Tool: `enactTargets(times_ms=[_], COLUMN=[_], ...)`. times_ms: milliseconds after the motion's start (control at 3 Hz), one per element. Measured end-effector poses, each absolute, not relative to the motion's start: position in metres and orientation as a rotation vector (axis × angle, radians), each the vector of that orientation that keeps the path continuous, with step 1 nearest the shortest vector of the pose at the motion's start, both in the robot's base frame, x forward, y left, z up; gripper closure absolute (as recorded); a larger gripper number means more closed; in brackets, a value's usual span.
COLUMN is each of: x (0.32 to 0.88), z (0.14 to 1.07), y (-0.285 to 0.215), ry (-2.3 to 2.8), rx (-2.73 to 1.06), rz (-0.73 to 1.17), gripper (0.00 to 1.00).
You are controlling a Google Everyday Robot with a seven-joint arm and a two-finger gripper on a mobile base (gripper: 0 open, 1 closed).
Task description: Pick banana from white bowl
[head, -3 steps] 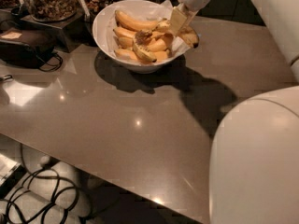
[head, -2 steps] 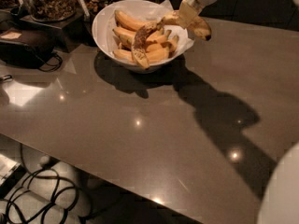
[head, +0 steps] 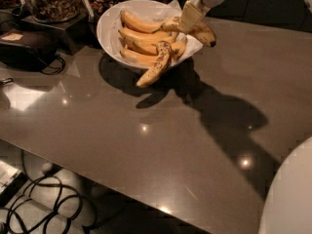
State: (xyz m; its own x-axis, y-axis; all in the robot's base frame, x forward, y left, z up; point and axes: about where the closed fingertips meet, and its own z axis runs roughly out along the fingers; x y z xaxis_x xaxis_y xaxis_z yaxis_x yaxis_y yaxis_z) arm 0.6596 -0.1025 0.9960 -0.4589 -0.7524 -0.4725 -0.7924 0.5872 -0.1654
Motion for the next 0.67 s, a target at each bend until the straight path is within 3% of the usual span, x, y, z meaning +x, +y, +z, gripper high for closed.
enactTargets(times_ms=[333, 667], x=[0.660, 0.614], z=[0.996, 1.015], y=[-0.103, -0.093], ry=[2.315, 2.304], rx=[-1.229, -1.271], rz=[0.106, 0.142], gripper=[1.00, 1.00])
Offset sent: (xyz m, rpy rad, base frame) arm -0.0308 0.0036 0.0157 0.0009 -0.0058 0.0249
